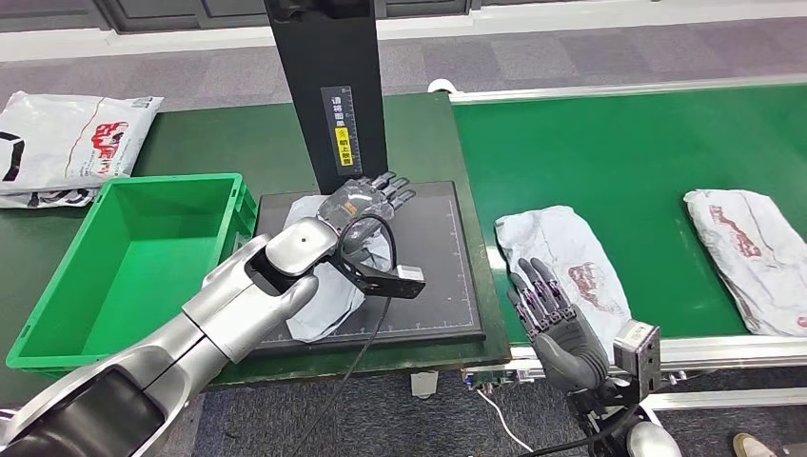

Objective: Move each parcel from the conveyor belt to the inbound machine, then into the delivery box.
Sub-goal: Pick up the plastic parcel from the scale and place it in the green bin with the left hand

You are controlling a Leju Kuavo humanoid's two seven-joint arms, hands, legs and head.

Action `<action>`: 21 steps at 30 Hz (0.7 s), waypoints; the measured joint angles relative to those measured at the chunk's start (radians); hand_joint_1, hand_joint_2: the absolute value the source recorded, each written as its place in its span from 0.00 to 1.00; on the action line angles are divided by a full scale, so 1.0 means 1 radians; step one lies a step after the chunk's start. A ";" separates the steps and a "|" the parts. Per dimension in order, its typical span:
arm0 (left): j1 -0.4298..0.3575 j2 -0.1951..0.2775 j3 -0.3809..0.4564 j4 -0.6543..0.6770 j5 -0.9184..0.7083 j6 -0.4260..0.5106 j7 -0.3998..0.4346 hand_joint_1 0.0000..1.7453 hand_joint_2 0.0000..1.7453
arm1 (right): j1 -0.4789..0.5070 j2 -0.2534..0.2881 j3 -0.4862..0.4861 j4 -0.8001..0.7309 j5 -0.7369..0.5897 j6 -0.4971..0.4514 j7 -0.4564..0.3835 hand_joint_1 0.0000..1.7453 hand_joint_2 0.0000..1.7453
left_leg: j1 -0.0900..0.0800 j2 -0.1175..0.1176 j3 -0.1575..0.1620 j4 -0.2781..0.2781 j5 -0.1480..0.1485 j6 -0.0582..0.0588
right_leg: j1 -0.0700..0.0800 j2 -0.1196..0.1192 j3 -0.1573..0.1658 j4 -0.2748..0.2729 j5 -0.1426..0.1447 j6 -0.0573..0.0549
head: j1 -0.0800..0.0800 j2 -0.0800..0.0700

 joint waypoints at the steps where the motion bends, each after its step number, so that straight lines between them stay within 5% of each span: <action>1: 0.001 0.000 0.004 -0.005 -0.010 0.000 0.007 0.06 1.00 | 0.001 0.000 0.000 0.000 0.000 0.000 0.000 0.00 1.00 | 0.000 0.000 0.000 0.000 0.000 0.000 | 0.000 0.000 0.000 0.000 0.000 0.000 | 0.000 0.000; 5: 0.002 0.002 0.025 -0.012 -0.064 -0.028 0.043 1.00 1.00 | 0.001 0.005 -0.001 0.000 0.012 0.000 0.008 0.00 1.00 | 0.000 0.000 0.000 0.000 0.000 0.000 | 0.000 0.000 0.000 0.000 0.000 0.000 | 0.000 0.000; 21: 0.010 0.004 0.089 0.103 -0.124 -0.014 0.042 1.00 1.00 | 0.006 0.039 -0.019 -0.003 0.033 0.000 0.015 0.00 1.00 | -0.001 0.000 0.000 0.000 0.000 0.000 | 0.000 0.000 0.000 0.000 0.000 0.000 | 0.000 0.000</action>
